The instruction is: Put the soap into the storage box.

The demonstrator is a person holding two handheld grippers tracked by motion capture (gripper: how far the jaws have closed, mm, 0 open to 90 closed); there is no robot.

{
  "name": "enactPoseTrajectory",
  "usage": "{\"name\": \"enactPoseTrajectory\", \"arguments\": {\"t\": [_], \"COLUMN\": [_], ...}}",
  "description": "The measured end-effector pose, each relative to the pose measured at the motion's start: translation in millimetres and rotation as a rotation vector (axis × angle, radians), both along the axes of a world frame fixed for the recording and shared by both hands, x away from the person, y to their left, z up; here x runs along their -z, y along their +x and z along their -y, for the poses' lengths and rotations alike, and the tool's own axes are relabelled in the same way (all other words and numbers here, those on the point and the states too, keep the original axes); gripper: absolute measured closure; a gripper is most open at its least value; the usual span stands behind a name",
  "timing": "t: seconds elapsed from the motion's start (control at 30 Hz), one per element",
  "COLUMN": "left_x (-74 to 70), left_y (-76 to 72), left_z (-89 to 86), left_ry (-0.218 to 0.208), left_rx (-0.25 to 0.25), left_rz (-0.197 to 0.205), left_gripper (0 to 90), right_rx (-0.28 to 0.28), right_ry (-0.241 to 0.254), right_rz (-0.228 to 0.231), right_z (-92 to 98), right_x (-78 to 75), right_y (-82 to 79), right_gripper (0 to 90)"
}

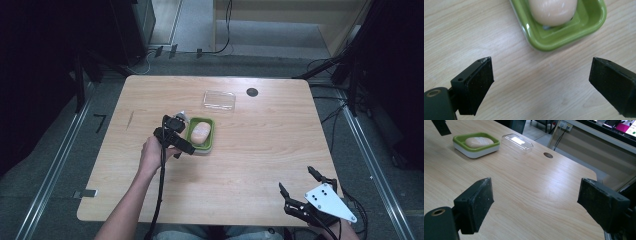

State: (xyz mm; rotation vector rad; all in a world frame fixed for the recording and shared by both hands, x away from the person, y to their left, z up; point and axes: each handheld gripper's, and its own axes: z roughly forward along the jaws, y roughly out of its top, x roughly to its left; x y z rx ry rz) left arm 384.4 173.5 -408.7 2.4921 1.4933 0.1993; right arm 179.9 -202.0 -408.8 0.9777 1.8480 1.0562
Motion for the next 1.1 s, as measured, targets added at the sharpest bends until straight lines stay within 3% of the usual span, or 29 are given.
{"name": "enactPoseTrajectory", "arguments": {"t": [0.5, 0.83, 1.1], "left_x": [8.8, 13.6, 20.5], "left_y": [-30.7, -51.8, -55.6], "left_z": [-17.0, -22.8, -23.1], "left_ry": [0.047, 0.048, 0.049], "left_rx": [-0.011, 0.004, 0.010], "left_rz": [-0.035, -0.057, -0.076], "left_gripper": [6.3, 6.3, 6.3], "right_rx": [-0.003, -0.003, -0.001], "right_ry": [0.000, -0.001, -0.001], "right_rz": [0.003, 0.003, 0.007], "right_z": [0.0, 0.0, 0.2], "right_x": [-0.1, -0.1, -0.2], "right_y": [-1.0, -1.2, -1.5], "right_gripper": [13.1, 13.0, 13.1]}}
